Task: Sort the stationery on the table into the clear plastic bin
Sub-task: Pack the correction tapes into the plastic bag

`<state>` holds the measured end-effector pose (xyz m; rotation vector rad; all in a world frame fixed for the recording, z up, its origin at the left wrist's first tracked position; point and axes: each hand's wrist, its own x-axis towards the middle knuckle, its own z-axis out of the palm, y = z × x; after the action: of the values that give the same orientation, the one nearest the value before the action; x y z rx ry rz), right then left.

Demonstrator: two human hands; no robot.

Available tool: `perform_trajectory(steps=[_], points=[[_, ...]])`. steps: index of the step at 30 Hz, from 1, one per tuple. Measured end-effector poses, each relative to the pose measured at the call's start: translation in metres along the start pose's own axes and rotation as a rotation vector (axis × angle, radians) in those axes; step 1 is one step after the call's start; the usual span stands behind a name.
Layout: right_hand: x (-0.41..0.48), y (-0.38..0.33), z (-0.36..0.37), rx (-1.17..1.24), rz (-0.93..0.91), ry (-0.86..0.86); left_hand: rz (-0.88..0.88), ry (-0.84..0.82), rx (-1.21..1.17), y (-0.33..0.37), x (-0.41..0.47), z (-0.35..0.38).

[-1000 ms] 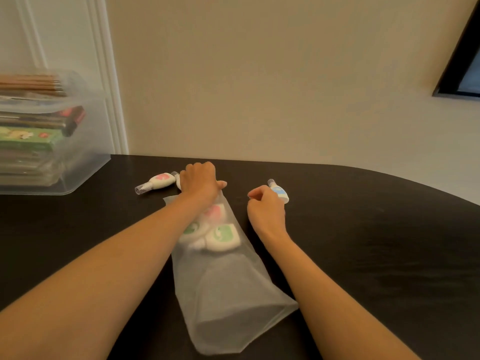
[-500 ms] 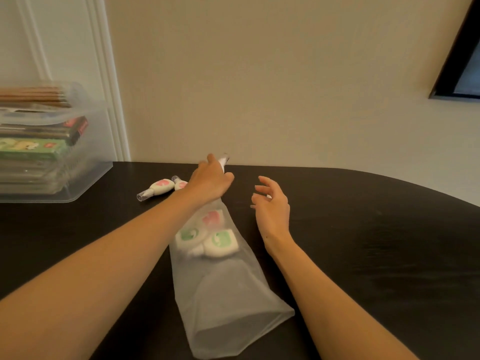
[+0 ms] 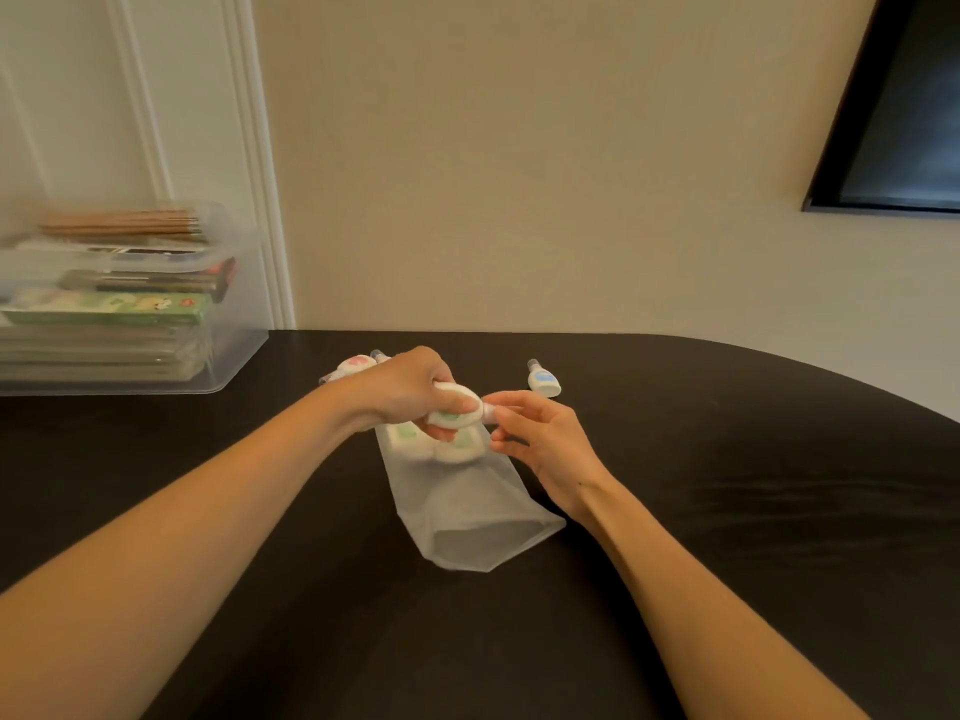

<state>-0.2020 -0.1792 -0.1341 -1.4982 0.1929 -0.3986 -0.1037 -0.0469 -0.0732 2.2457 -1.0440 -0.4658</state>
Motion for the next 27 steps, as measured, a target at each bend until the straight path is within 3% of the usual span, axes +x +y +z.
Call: perform_trajectory(steps=[6, 11, 14, 19, 22, 27], points=[[-0.017, -0.006, -0.006, 0.055, 0.055, 0.109, -0.047, 0.286, -0.021, -0.002, -0.026, 0.023], [-0.024, -0.015, -0.025, 0.318, 0.099, 0.172, -0.029, -0.048, 0.074, -0.007, -0.049, 0.047], [-0.032, -0.021, -0.035, 0.38, 0.179, 0.047, -0.04, -0.077, 0.277, -0.013, -0.049, 0.051], [-0.043, -0.028, -0.038, 0.279, 0.216, -0.215, -0.041, 0.175, 0.232, -0.005, -0.035, 0.05], [-0.042, -0.028, -0.033, 0.096, 0.203, -0.196, -0.122, 0.205, 0.147, 0.0, -0.025, 0.049], [-0.036, -0.02, -0.027, -0.157, 0.086, -0.015, -0.234, 0.254, 0.184, 0.0, -0.016, 0.048]])
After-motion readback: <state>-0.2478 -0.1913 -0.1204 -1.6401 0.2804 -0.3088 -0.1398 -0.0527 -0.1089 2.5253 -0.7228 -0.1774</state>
